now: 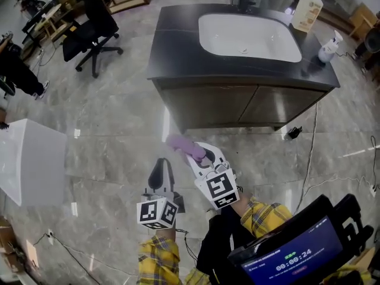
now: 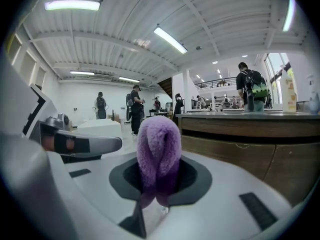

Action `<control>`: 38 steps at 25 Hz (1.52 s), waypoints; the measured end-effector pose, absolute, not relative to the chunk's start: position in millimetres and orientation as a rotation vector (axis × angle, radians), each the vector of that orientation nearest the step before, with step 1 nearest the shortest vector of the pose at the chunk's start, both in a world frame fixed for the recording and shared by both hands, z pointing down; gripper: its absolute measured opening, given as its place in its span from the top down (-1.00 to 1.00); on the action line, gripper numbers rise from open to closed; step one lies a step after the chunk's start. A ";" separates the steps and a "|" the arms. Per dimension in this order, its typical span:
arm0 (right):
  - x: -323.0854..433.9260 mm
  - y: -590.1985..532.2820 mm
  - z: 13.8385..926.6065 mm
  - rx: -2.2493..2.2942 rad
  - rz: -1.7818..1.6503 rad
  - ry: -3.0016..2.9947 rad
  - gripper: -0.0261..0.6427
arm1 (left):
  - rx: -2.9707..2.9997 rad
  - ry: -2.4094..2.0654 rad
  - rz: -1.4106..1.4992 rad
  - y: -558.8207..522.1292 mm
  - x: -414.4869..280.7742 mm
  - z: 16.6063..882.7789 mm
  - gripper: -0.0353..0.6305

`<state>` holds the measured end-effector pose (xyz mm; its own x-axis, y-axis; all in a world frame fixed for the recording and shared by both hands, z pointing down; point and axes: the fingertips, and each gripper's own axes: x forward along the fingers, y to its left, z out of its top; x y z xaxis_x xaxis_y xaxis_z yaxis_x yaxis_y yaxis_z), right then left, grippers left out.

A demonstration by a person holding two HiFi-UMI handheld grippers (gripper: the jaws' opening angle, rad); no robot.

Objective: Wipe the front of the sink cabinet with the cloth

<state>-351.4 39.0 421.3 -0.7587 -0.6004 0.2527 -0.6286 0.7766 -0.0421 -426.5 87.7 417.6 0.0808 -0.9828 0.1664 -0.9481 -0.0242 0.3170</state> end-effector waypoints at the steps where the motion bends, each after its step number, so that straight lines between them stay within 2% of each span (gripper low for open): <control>1: -351.7 42.8 420.7 0.959 0.181 -2.745 0.72 | 2.028 -1.915 -0.144 91.0 -425.5 415.7 0.78; 12: -322.2 40.8 427.7 0.979 0.206 -2.752 0.72 | 2.031 -1.910 -0.105 93.0 -407.1 425.9 0.78; 38: -116.9 -110.4 474.3 1.093 0.252 -2.703 0.72 | 2.101 -1.820 -0.061 -52.7 -197.6 453.7 0.78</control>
